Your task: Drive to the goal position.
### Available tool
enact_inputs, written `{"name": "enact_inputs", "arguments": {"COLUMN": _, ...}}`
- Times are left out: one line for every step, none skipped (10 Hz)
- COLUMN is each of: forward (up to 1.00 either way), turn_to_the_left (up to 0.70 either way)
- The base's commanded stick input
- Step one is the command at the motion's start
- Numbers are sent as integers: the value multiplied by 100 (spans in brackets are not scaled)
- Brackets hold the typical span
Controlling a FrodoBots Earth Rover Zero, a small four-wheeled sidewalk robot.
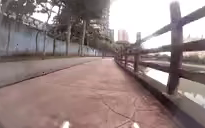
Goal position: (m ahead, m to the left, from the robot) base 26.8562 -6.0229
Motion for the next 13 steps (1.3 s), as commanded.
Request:
{"name": "enact_inputs", "arguments": {"forward": 70, "turn_to_the_left": 0}}
{"name": "enact_inputs", "arguments": {"forward": 70, "turn_to_the_left": 0}}
{"name": "enact_inputs", "arguments": {"forward": 70, "turn_to_the_left": 0}}
{"name": "enact_inputs", "arguments": {"forward": 70, "turn_to_the_left": 0}}
{"name": "enact_inputs", "arguments": {"forward": 70, "turn_to_the_left": 0}}
{"name": "enact_inputs", "arguments": {"forward": 70, "turn_to_the_left": 0}}
{"name": "enact_inputs", "arguments": {"forward": 70, "turn_to_the_left": 0}}
{"name": "enact_inputs", "arguments": {"forward": 70, "turn_to_the_left": 0}}
{"name": "enact_inputs", "arguments": {"forward": 70, "turn_to_the_left": 0}}
{"name": "enact_inputs", "arguments": {"forward": 70, "turn_to_the_left": 0}}
{"name": "enact_inputs", "arguments": {"forward": 70, "turn_to_the_left": 0}}
{"name": "enact_inputs", "arguments": {"forward": 70, "turn_to_the_left": 0}}
{"name": "enact_inputs", "arguments": {"forward": 70, "turn_to_the_left": 0}}
